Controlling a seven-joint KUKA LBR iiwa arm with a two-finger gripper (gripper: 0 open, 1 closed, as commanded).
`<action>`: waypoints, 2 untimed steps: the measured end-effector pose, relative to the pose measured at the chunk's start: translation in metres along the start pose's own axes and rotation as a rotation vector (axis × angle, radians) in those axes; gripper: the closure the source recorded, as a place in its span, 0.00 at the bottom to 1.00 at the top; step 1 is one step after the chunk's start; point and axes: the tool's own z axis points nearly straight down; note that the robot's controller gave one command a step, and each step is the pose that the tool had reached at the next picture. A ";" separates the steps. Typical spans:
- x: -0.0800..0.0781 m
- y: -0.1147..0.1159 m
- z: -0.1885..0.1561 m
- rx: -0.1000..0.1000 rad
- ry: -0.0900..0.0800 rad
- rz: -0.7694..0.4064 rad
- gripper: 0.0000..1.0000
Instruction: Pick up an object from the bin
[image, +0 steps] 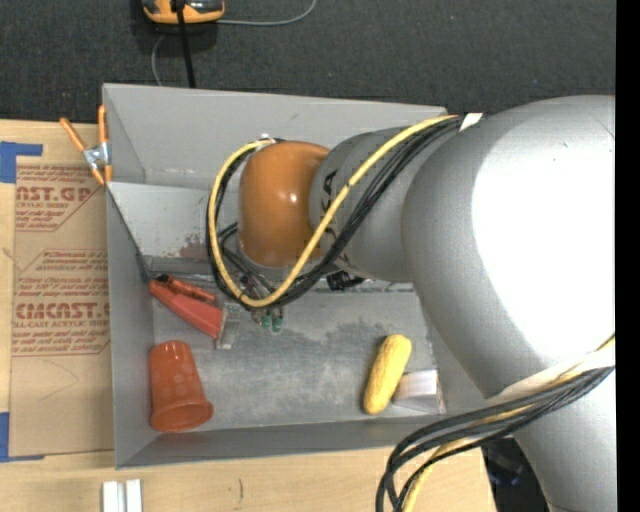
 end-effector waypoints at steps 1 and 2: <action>0.007 0.004 -0.003 -0.001 0.001 0.015 1.00; 0.004 0.005 -0.007 0.000 0.002 0.014 1.00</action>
Offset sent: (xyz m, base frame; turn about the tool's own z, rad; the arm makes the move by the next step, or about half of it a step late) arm 0.0053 0.0055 0.0140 0.0117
